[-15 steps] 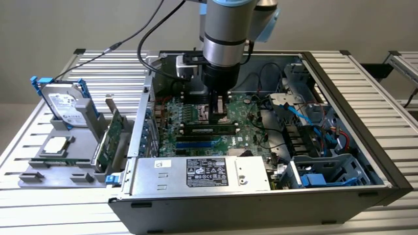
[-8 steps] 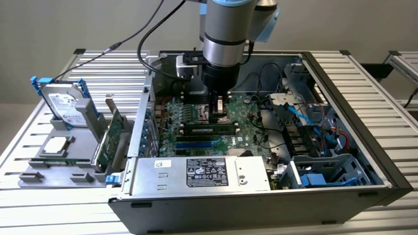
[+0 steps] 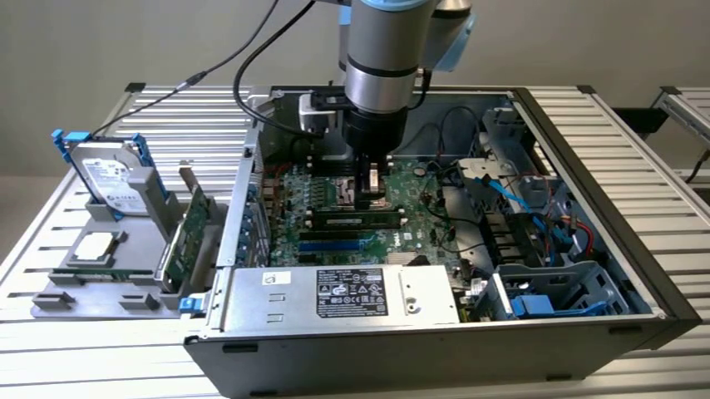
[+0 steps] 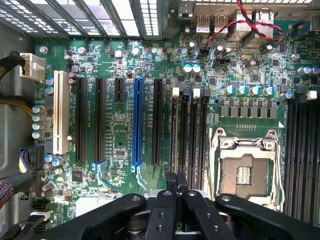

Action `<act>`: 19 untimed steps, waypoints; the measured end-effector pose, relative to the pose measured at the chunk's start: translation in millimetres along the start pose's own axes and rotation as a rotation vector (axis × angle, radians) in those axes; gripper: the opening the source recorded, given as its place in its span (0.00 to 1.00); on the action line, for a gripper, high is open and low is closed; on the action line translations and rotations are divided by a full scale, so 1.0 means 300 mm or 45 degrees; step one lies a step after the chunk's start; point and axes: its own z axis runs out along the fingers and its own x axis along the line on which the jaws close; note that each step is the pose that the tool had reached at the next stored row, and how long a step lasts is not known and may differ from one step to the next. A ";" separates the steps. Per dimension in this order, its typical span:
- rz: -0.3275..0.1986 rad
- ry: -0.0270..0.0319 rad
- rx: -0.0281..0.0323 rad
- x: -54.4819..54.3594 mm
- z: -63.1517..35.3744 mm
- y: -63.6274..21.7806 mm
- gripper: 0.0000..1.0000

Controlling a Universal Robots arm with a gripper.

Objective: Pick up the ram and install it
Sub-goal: 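Press down the ram until it locks into place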

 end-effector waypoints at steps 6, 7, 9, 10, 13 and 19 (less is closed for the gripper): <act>0.000 0.0003 -0.0001 0.000 0.011 0.000 0.11; 0.000 0.0002 -0.0001 0.000 0.017 -0.001 0.11; 0.000 0.0001 0.0000 0.000 0.029 -0.001 0.11; 0.000 0.0000 0.0000 -0.001 0.036 -0.002 0.11; 0.000 0.0000 0.0000 -0.001 0.054 -0.002 0.11; 0.000 0.0000 -0.0011 -0.001 0.070 -0.003 0.11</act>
